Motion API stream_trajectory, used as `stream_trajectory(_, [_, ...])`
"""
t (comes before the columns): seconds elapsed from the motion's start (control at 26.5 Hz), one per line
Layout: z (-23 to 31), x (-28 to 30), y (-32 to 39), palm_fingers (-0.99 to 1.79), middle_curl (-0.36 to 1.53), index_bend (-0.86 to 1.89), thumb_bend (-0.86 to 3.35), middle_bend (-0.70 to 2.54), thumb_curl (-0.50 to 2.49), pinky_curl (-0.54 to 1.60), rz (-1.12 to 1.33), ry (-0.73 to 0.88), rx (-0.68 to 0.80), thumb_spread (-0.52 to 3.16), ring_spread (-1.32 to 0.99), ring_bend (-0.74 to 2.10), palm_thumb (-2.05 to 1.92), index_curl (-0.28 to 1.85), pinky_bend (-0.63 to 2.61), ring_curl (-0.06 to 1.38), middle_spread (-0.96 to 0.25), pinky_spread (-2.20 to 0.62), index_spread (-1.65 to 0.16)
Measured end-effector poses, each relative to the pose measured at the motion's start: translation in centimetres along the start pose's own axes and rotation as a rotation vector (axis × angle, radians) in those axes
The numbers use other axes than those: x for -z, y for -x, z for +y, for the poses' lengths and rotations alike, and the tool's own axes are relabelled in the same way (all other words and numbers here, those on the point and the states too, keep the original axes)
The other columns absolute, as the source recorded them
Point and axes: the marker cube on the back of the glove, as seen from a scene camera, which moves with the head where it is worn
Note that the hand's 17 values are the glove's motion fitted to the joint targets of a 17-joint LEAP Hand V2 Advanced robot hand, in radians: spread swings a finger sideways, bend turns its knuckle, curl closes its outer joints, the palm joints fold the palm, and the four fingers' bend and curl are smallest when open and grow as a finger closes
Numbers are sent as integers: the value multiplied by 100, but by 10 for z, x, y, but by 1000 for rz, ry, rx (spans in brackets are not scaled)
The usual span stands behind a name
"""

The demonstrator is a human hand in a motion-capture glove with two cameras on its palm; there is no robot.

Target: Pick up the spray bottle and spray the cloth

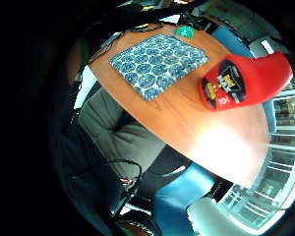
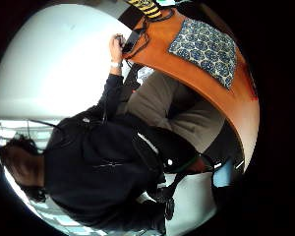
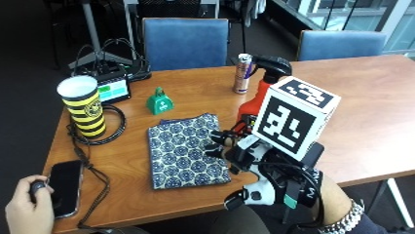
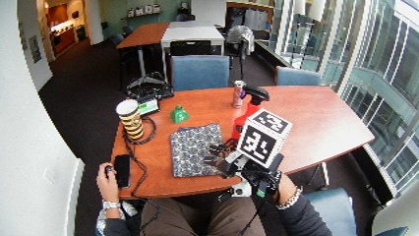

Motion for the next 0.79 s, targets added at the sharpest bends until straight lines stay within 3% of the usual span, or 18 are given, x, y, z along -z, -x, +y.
stream_trajectory(0.49, [-10,97,-106,60,25,20,11,23,25,23,99,-504,-300,104,-12,38,64,29,19,24,-11,18,-40])
stream_trajectory(0.79, [-8,109,-160,80,29,25,10,22,29,20,138,-595,-549,102,-15,44,74,34,11,28,-15,16,-37])
